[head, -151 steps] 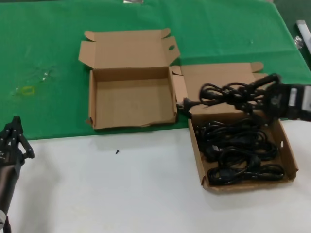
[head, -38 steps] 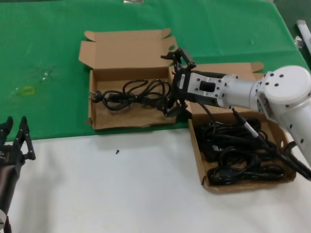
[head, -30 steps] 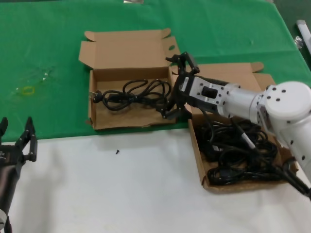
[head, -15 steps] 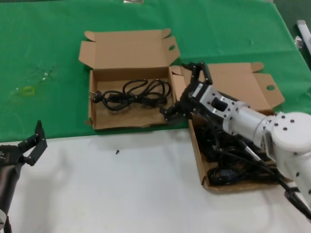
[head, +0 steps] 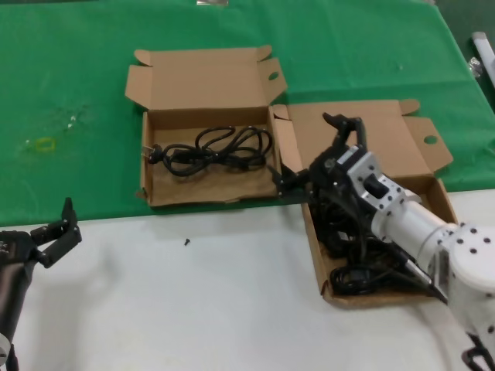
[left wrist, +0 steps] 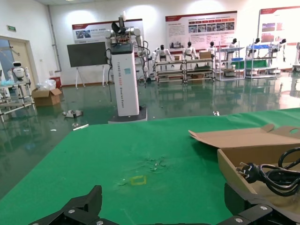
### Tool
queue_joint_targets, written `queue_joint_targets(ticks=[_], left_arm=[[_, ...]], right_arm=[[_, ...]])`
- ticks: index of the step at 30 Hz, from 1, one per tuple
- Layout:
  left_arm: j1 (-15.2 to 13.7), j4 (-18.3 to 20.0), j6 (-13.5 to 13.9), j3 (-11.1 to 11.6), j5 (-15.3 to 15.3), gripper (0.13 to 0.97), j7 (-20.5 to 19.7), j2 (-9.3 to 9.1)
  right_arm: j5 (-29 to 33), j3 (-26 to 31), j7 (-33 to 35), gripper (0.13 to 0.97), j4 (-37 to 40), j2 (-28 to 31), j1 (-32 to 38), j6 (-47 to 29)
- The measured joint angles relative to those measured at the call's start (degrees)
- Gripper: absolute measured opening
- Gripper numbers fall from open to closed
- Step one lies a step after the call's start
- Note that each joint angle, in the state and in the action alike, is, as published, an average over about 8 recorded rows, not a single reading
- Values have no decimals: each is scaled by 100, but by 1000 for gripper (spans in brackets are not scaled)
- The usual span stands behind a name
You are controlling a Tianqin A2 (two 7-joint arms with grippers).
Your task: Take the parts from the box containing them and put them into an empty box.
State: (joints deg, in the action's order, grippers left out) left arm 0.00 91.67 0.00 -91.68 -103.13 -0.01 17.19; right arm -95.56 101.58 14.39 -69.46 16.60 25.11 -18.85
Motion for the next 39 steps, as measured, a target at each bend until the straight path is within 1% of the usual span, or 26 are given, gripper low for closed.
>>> queue_joint_targets(ticks=[5, 14, 30, 39], left_arm=[[0, 0, 0, 0, 0, 917, 1, 0], [0, 0, 0, 0, 0, 964, 3, 0], [0, 0, 0, 0, -1, 966, 1, 0], [0, 0, 0, 0, -1, 966, 1, 0]], right_arm=[[-112, -148, -213, 966, -328, 9, -374, 279], [-316, -415, -601, 966, -928, 25, -1051, 786], [-661, -865, -1254, 966, -1939, 51, -2191, 1643], [-700, -916, -1332, 966, -2055, 54, -2323, 1744]])
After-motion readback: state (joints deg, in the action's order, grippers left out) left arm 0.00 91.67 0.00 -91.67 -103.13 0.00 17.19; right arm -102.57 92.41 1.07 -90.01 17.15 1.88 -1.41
